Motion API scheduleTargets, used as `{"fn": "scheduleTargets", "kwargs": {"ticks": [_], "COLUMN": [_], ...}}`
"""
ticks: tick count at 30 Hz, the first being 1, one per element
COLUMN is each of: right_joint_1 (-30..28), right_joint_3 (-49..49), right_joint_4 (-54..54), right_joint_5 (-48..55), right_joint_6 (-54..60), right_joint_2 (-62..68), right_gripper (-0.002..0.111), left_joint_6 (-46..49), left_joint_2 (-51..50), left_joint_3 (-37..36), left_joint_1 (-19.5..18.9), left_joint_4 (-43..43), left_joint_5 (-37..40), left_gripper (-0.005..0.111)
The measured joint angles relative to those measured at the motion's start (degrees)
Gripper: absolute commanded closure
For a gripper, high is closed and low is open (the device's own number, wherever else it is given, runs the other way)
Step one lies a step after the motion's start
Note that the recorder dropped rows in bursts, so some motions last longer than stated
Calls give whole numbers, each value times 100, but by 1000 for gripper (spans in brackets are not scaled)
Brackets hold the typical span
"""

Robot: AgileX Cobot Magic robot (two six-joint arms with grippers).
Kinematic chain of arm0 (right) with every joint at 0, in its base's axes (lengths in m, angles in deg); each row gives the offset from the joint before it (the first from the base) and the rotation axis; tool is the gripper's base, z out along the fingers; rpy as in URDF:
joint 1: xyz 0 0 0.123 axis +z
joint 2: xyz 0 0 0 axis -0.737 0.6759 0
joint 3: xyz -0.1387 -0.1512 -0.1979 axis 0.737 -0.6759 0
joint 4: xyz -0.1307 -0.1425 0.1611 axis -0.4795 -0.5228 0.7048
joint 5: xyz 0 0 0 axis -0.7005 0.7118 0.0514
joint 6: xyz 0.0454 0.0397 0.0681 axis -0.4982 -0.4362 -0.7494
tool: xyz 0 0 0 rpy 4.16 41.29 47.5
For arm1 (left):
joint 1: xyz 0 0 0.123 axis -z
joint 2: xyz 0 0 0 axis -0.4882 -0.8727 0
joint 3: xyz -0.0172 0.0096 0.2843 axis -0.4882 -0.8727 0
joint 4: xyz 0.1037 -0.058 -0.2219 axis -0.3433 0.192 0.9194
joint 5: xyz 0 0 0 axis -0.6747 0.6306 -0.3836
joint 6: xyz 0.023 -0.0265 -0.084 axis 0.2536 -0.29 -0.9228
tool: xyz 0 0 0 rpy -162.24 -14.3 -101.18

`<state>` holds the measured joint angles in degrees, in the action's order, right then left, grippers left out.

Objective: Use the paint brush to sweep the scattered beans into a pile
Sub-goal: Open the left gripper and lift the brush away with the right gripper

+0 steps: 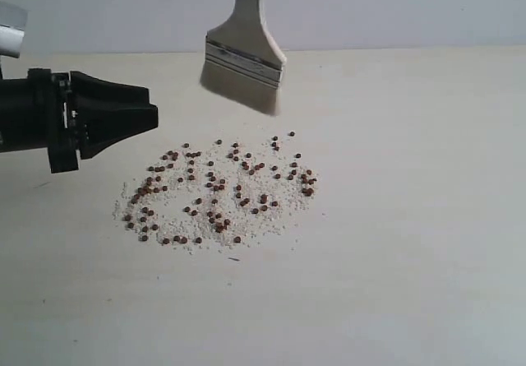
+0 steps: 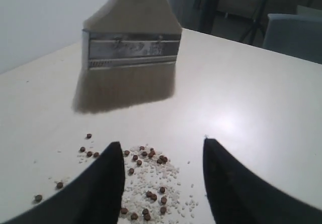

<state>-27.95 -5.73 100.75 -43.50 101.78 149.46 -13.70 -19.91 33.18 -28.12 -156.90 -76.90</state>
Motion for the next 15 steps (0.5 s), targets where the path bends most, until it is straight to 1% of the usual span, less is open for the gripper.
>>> {"fn": "scheduleTargets", "kwargs": {"ticks": [2, 4, 8, 11, 15], "right_joint_1": [0, 0, 0, 0, 0], "right_joint_3": [0, 0, -172, -527, -1046], "right_joint_4": [-77, -300, -676, -672, -410], "right_joint_5": [-333, -677, -1567, -2316, -2990], "right_joint_6": [-150, -400, -783, -941, -798], "right_joint_2": [-68, -146, -389, -685, -1085], "right_gripper": [108, 108, 108, 108, 108], "left_joint_6": [-190, -406, -650, -727, -802], "left_joint_2": [0, 13, 140, 322, 623], "left_joint_3": [0, 0, 0, 0, -132], "left_joint_1": [-114, -212, -370, -436, -447], "left_joint_4": [0, -22, -181, -356, -388], "left_joint_5": [0, -9, -9, -9, -9], "left_gripper": [62, 70, 106, 107, 107]}}
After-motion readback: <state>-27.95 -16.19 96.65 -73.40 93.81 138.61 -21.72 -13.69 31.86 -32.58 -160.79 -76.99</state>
